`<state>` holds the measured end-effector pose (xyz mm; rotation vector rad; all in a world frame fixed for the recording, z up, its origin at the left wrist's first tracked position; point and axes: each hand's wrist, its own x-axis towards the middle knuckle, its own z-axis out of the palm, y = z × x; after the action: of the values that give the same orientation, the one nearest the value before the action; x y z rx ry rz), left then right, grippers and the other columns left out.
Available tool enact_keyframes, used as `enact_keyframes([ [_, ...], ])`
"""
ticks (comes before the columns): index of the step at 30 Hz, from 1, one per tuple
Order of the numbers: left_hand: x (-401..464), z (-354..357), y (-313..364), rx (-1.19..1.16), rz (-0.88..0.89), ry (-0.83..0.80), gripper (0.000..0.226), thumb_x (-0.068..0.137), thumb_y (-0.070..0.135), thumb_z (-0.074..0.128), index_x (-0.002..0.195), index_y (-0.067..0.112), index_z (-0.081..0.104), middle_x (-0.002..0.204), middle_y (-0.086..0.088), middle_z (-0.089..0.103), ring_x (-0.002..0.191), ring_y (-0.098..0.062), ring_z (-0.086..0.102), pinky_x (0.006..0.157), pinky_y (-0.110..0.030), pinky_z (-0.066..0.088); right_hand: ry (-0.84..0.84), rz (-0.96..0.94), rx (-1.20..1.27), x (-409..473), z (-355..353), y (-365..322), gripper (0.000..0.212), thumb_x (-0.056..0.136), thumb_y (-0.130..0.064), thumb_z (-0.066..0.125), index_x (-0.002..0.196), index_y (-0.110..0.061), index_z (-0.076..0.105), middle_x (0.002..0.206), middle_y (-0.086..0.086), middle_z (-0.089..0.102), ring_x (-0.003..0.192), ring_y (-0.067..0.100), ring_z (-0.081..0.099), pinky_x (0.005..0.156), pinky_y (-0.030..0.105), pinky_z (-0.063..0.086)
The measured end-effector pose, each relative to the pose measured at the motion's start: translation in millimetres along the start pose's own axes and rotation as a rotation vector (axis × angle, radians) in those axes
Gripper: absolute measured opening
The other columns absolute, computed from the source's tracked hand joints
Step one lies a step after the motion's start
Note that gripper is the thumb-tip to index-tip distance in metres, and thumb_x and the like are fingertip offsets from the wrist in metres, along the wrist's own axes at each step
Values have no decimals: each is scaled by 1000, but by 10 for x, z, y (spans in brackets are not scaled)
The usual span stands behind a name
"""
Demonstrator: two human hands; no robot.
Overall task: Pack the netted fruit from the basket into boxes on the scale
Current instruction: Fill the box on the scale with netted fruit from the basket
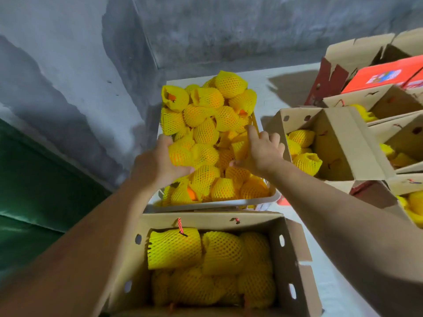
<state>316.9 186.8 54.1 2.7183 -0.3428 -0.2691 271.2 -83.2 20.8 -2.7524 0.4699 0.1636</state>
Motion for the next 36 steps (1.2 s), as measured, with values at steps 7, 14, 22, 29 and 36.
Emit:
enact_keyframes([
  [7, -905, -86, 196, -757, -54, 209, 73, 70, 62, 87, 120, 36, 40, 105, 7, 65, 86, -6, 67, 66, -28, 49, 246, -128, 554, -1002, -514, -218, 93, 79, -43, 88, 151, -23, 34, 143, 11, 51, 128, 29, 53, 103, 44, 48],
  [14, -1779, -107, 133, -1115, 14, 119, 73, 60, 61, 87, 118, 42, 48, 110, 7, 71, 89, -4, 73, 68, -20, 58, 252, -173, 765, -2454, -265, -440, 88, 80, -52, 85, 152, -34, 37, 133, -24, 57, 125, -9, 54, 102, 17, 47],
  [22, -2309, -123, -80, -1092, 36, 2, 90, 60, 62, 85, 138, 35, 50, 128, 4, 68, 115, -19, 69, 100, -49, 58, 12, 266, 1994, -2934, 1, -803, 42, 84, -31, 71, 123, -17, 63, 119, 11, 74, 115, 29, 71, 97, 38, 54],
  [29, -2583, -125, -197, -1040, 90, -50, 78, 81, 44, 88, 147, 30, 48, 131, 7, 67, 116, -12, 68, 104, -44, 57, -123, 266, 2051, -3257, 221, -1159, 26, 99, -29, 59, 122, -17, 63, 121, 13, 73, 111, 29, 72, 99, 37, 51],
  [36, -2760, -85, -285, -1044, 143, -35, 80, 79, 31, 92, 140, 31, 40, 136, 4, 55, 123, -15, 59, 97, -38, 59, -107, 223, 1845, -3417, 254, -1348, 35, 103, -22, 57, 136, -9, 61, 108, 13, 69, 105, 27, 63, 114, 51, 45],
])
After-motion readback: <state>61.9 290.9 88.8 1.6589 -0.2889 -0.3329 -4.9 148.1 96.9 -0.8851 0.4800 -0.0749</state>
